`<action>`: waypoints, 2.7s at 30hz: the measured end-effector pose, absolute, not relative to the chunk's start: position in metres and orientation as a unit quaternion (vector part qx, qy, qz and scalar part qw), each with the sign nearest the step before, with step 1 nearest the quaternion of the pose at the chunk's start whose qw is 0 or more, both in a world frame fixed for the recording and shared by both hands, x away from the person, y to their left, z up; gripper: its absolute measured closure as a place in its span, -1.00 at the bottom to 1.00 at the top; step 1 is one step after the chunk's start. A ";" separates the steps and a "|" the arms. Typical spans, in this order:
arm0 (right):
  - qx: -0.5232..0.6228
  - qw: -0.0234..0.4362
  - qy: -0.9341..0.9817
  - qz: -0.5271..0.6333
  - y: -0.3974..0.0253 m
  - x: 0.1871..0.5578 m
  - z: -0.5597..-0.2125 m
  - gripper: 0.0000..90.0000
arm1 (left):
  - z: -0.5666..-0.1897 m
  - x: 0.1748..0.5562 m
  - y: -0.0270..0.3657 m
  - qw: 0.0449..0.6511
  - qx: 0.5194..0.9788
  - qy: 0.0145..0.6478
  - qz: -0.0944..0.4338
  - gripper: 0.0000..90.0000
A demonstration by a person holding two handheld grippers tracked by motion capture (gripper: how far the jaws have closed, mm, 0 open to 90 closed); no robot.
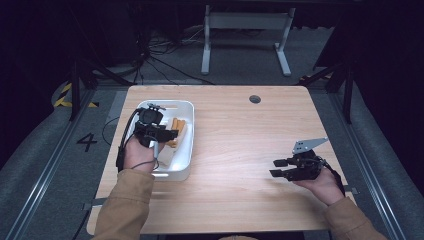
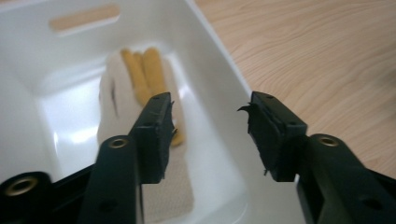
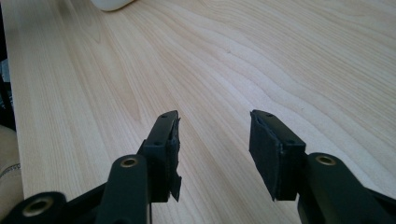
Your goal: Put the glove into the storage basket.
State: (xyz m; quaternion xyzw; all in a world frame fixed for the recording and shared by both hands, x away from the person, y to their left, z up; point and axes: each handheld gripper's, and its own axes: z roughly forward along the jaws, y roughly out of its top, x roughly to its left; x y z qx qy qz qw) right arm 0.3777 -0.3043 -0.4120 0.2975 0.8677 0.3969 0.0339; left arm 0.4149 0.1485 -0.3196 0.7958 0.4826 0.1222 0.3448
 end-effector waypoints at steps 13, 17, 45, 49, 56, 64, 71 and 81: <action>0.302 0.040 0.865 0.399 -0.309 0.374 -0.410 0.18 | -0.301 0.391 0.112 0.400 0.833 0.371 0.092 1.00; 0.306 0.042 0.864 0.399 -0.311 0.373 -0.410 0.18 | -0.301 0.389 0.102 0.412 0.844 0.334 0.083 1.00; 0.298 0.062 0.864 0.401 -0.318 0.372 -0.414 0.33 | -0.375 0.363 0.037 0.488 0.852 0.187 0.017 1.00; 0.294 0.065 0.866 0.399 -0.318 0.372 -0.416 0.34 | -0.390 0.361 0.032 0.485 0.854 0.190 0.004 1.00; 0.294 0.067 0.868 0.394 -0.316 0.373 -0.421 0.35 | -0.408 0.360 0.027 0.471 0.859 0.200 0.002 1.00; 0.292 0.071 0.869 0.394 -0.316 0.375 -0.428 0.34 | -0.432 0.363 0.021 0.450 0.866 0.218 -0.004 1.00; 0.288 0.078 0.873 0.387 -0.313 0.374 -0.436 0.36 | -0.453 0.359 0.009 0.412 0.884 0.219 0.020 1.00; 0.273 0.115 0.874 0.384 -0.301 0.366 -0.447 0.39 | -0.466 0.354 -0.004 0.381 0.894 0.221 0.082 0.99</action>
